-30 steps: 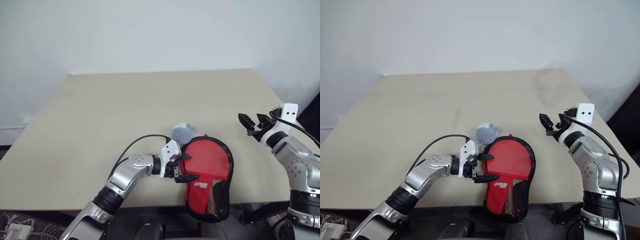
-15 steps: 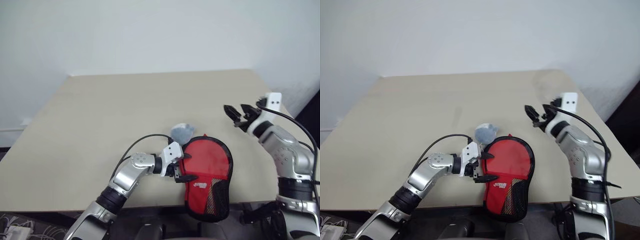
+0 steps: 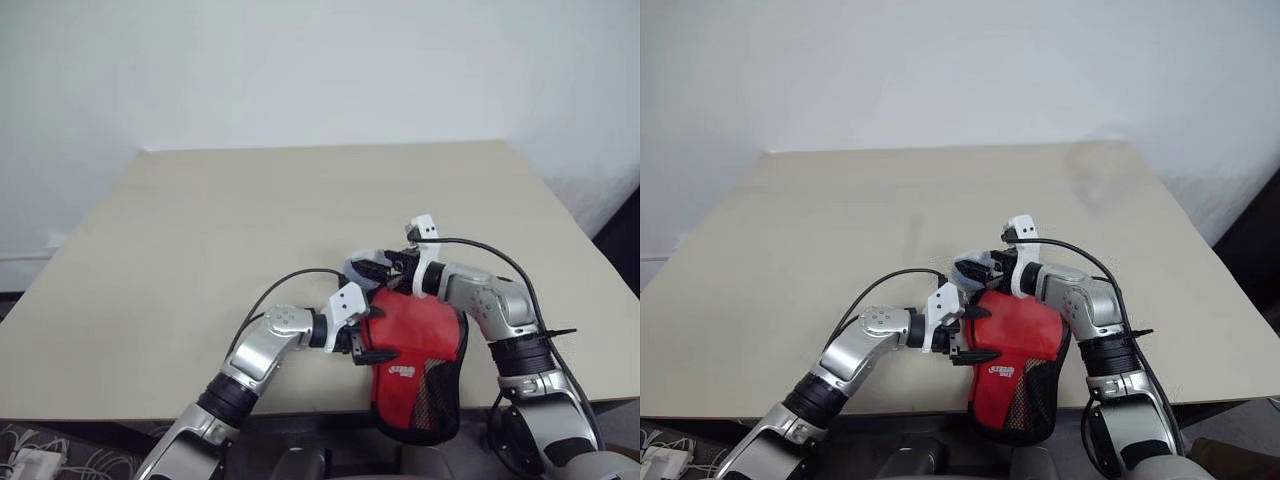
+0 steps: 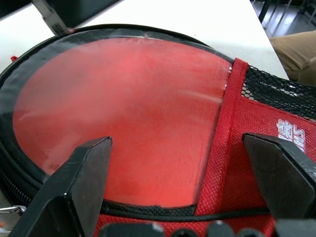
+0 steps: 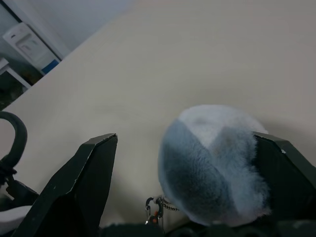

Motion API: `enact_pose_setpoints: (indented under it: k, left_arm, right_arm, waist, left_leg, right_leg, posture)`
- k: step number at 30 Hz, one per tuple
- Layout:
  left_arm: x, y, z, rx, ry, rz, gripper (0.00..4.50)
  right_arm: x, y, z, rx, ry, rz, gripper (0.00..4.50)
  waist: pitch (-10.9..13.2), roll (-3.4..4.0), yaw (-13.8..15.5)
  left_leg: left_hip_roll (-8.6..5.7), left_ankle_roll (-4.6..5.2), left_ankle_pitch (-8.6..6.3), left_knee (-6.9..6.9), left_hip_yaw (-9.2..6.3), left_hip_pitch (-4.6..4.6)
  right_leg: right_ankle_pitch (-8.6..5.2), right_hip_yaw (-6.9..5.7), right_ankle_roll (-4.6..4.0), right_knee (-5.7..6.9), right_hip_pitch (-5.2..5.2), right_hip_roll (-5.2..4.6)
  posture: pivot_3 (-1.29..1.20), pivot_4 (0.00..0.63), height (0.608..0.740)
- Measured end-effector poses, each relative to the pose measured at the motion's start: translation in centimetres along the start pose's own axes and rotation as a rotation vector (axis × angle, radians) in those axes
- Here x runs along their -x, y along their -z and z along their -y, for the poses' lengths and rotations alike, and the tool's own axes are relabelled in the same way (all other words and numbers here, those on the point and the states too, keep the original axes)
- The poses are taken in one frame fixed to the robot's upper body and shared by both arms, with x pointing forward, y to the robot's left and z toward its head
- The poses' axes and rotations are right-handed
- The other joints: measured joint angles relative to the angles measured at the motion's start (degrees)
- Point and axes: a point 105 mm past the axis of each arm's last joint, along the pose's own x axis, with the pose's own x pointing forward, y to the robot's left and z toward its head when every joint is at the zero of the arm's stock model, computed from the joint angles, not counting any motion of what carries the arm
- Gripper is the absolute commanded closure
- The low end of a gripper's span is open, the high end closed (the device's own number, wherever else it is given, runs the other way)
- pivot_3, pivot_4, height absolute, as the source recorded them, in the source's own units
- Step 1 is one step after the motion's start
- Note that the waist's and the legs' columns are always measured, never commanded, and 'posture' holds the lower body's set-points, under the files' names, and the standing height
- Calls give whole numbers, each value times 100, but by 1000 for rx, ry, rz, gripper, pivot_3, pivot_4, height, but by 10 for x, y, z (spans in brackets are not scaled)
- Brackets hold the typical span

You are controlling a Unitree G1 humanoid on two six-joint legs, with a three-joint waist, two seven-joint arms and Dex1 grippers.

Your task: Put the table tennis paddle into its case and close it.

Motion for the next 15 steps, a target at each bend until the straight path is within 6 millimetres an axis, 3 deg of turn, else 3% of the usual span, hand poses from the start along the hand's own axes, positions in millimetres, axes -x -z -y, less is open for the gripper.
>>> enact_pose_setpoints:
  k: [5, 8, 15]
  left_arm:
    - [-1, 0, 0, 2, -4, 2, 35]
    - [-1, 0, 0, -2, -6, -1, 0]
    - [-2, 0, 0, -5, -10, -8, 0]
  right_arm:
    - [-1, 14, 10, 26, 47, -43, 202]
    - [-1, 18, 10, 25, 48, -55, 717]
    - [-1, 18, 4, 49, 6, -18, 3190]
  waist:
    - [-7, -3, 0]
    - [-11, -1, -5]
    - [-20, -3, -6]
  left_leg:
    - [0, 0, 0, 1, 1, 1]
    - [1, 0, 0, 1, 1, 1]
    - [1, 0, 0, 1, 1, 2]
  right_leg:
    - [0, 0, 0, 0, 1, 0]
    - [0, 1, 0, 2, 0, 1]
    - [0, 1, 0, 2, 1, 2]
  posture:
    - [0, 0, 740]
    - [0, 0, 740]
    - [0, 0, 740]
